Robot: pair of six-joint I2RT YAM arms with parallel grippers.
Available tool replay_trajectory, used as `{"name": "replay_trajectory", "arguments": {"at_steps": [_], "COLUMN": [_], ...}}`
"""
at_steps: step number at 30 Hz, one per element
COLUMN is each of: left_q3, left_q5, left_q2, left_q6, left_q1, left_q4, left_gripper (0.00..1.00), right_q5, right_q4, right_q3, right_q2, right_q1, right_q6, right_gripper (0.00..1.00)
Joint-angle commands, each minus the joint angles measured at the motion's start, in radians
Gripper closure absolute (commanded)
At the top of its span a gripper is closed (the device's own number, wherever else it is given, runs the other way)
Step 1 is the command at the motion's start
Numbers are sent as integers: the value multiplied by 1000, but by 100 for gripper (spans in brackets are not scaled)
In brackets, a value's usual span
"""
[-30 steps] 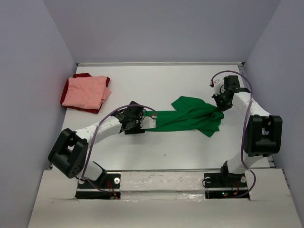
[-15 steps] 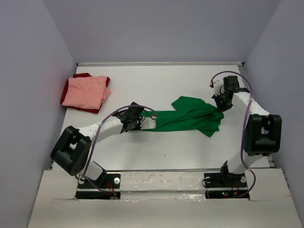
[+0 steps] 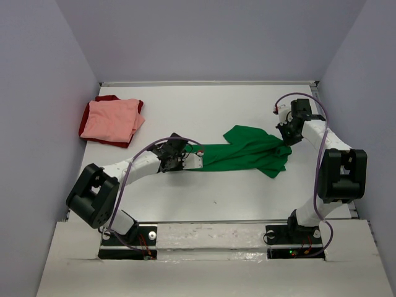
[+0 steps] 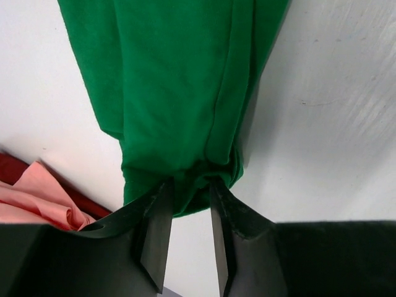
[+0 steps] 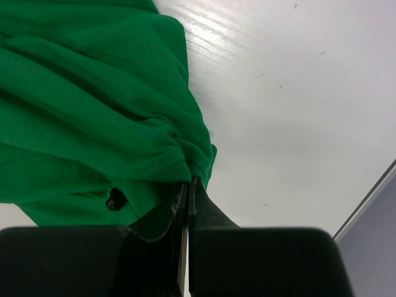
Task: Fold and stack the t-shirts
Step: Flatten the tshirt out
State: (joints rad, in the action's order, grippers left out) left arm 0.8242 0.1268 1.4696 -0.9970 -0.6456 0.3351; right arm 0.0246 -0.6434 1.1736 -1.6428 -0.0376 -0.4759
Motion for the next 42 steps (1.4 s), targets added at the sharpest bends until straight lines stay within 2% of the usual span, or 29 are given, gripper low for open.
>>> {"name": "replay_trajectory", "arguments": {"at_steps": [1, 6, 9, 10, 11, 13, 18, 24, 30, 33, 42], "left_q3": [59, 81, 78, 76, 75, 69, 53, 62, 62, 61, 33], "left_q5": [0, 5, 7, 5, 4, -13, -32, -41, -49, -68, -55], "left_q2": [-26, -32, -25, -22, -20, -15, -12, -11, 8, 21, 43], "left_q6": [-2, -2, 0, 0, 1, 4, 6, 6, 5, -2, -2], "left_q1": [3, 3, 1, 3, 3, 3, 3, 1, 1, 1, 3], "left_q4": [51, 76, 81, 84, 88, 97, 110, 120, 134, 156, 139], "left_gripper": [56, 57, 67, 76, 80, 83, 71, 65, 66, 76, 72], "right_q5": [-17, -20, -20, -20, -20, -20, -51, -57, -67, -71, -75], "right_q4": [18, 19, 19, 18, 17, 19, 21, 19, 19, 21, 21], "right_q3": [-11, -12, -14, -14, -14, -14, -14, -17, -20, -22, -22], "right_q2": [-3, -6, -5, -5, -5, -6, -8, -12, -18, -23, -26], "right_q1": [4, 4, 4, 4, 4, 4, 4, 4, 4, 4, 4], "right_q6": [-13, -15, -18, -18, -20, -20, -21, -21, -23, -24, -26], "right_gripper": [100, 100, 100, 100, 100, 100, 100, 100, 100, 100, 100]}}
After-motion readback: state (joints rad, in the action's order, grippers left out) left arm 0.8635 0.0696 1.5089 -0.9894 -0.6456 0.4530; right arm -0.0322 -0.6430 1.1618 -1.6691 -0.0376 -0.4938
